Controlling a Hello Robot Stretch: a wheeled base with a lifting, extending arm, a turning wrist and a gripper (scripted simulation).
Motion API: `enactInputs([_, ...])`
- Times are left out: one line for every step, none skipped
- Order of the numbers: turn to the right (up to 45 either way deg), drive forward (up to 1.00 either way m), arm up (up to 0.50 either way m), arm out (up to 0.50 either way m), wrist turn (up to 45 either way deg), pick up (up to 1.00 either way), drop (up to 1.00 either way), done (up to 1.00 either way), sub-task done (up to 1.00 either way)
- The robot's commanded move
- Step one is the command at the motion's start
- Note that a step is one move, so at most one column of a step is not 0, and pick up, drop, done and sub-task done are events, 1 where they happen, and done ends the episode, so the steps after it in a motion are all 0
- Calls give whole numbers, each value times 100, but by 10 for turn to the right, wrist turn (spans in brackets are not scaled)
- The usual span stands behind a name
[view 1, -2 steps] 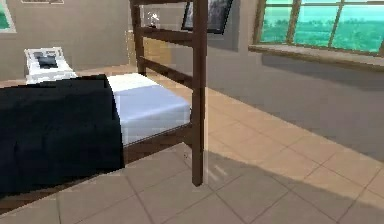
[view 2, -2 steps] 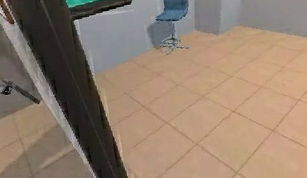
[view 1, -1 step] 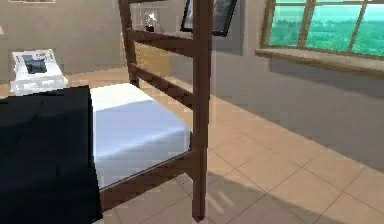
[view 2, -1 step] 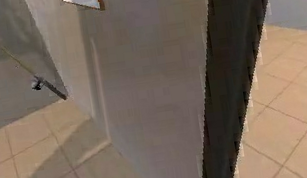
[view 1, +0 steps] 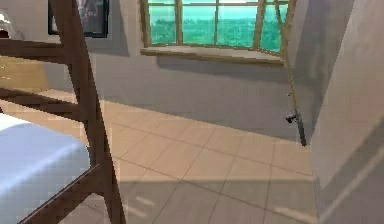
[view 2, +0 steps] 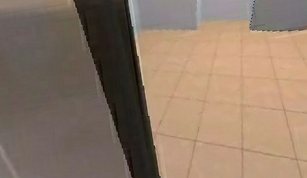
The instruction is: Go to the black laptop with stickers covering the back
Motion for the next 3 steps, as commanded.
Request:
enactInputs([0,80,0,0,0,0,0,0,0])
enactInputs([-30,0,0,0,0,0,0,0,0])
enactInputs([450,0,0,0,0,0,0,0,0])
